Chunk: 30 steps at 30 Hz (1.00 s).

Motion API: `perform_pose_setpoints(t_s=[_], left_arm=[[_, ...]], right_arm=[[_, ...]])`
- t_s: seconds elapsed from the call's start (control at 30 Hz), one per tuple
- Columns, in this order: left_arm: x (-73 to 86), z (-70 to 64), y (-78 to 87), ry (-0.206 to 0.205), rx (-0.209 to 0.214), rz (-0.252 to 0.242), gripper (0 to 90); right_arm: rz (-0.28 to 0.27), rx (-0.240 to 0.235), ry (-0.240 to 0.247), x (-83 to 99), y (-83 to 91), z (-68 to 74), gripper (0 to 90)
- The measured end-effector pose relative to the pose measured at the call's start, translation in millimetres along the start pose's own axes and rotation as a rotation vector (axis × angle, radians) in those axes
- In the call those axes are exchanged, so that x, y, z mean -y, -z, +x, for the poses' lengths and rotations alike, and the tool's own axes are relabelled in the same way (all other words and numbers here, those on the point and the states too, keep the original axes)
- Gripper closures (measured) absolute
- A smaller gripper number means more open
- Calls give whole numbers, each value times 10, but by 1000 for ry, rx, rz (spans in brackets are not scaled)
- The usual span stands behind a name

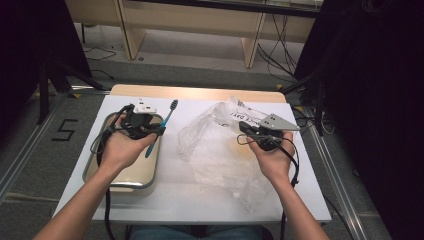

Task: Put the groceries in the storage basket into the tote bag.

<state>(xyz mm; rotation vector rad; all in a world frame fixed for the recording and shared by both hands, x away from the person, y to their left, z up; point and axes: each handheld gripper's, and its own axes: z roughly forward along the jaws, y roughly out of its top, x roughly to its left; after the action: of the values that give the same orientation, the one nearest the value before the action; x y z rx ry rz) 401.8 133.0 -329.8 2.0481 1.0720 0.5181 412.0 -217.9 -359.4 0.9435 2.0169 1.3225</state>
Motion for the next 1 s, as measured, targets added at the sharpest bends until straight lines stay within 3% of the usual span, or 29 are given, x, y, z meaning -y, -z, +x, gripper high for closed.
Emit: perform_pose_setpoints(t_s=[1.0], left_arm=[[-87, -245, -59, -39, 45, -11, 781]], right_arm=[[-1, -2, 1, -2, 0, 3, 900]])
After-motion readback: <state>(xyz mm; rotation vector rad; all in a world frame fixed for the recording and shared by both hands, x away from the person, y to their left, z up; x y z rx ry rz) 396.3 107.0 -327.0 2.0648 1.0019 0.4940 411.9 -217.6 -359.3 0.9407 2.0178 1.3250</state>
